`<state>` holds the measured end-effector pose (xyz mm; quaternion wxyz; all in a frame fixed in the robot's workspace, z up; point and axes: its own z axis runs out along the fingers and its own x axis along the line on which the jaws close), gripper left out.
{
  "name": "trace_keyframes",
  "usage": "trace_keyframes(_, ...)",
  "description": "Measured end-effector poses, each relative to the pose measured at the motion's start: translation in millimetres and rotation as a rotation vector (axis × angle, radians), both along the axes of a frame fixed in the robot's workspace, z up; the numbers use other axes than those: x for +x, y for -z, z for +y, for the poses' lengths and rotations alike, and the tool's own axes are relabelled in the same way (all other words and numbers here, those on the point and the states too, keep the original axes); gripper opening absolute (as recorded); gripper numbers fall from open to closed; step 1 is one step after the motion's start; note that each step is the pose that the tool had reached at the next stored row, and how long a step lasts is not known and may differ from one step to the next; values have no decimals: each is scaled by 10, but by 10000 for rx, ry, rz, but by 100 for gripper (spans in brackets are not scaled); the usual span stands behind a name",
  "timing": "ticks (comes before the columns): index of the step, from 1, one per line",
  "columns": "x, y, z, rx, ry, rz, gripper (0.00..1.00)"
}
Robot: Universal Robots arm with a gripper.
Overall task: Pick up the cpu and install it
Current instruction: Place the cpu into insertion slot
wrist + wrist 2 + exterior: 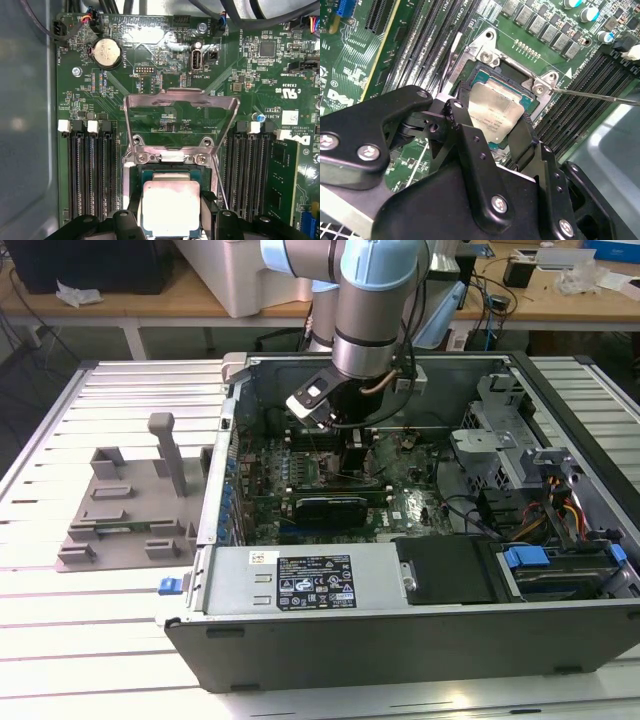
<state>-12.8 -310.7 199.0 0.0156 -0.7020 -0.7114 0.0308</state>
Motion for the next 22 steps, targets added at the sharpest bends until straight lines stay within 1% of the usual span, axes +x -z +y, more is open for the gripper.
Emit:
trace_keyframes(7, 0, 4, 1, 2, 0, -1, 55)
trace_keyframes(8, 0, 4, 0, 2, 0, -1, 62)
trace_keyframes(12, 0, 5, 0, 1, 0, -1, 62)
trace_keyframes(19, 1, -39, 2, 2, 0, -1, 62)
trace_keyframes(22, 0, -40, -2, 4, 1, -1, 62)
